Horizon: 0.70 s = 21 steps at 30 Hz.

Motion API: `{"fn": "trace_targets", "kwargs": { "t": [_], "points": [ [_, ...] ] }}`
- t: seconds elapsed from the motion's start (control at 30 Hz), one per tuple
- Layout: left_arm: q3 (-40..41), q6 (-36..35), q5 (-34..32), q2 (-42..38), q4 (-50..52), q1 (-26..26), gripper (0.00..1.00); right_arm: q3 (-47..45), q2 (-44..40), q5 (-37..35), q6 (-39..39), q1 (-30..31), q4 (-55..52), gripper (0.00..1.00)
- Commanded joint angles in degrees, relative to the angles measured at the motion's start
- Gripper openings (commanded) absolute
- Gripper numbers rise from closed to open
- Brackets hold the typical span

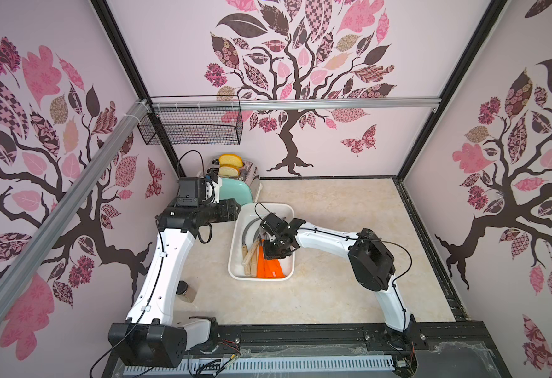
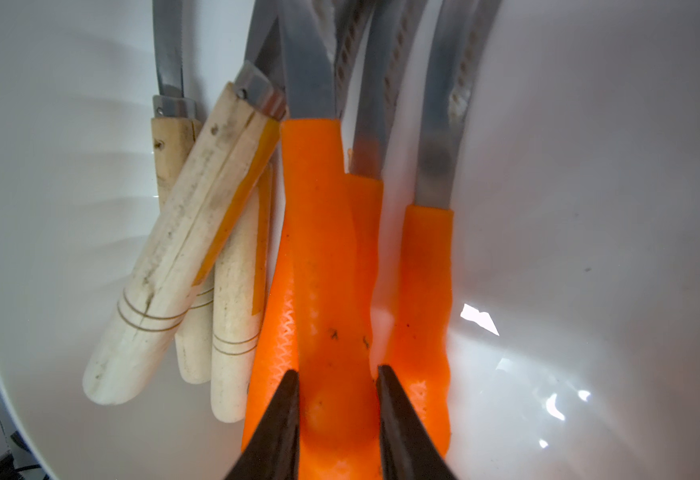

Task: Put small sickles into storage boxes
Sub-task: Place the sickle in the storage box.

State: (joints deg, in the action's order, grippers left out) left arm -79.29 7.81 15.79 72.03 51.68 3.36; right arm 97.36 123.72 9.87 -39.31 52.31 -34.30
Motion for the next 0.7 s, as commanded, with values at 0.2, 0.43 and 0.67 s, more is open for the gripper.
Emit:
{"fn": "trace_targets", "kwargs": {
  "t": [0.2,0.43,0.67],
  "points": [
    [-1.05,-1.89,0.35,-0.65,0.16,-0.15,0.76,0.3,1.02,0.66,0.5,-0.48,0.78,0.1],
    [-1.44,-1.62,0.29,-0.42,-0.14,-0.13,0.76,0.59,1.47,0.77,1.12,-0.52,0.29,0.2],
    [-1.74,-1.31,0.73,0.01,-0.69,-0.11,0.76,1.47,1.98,0.17,2.3,-0.52,-1.29,0.26]
  ]
}}
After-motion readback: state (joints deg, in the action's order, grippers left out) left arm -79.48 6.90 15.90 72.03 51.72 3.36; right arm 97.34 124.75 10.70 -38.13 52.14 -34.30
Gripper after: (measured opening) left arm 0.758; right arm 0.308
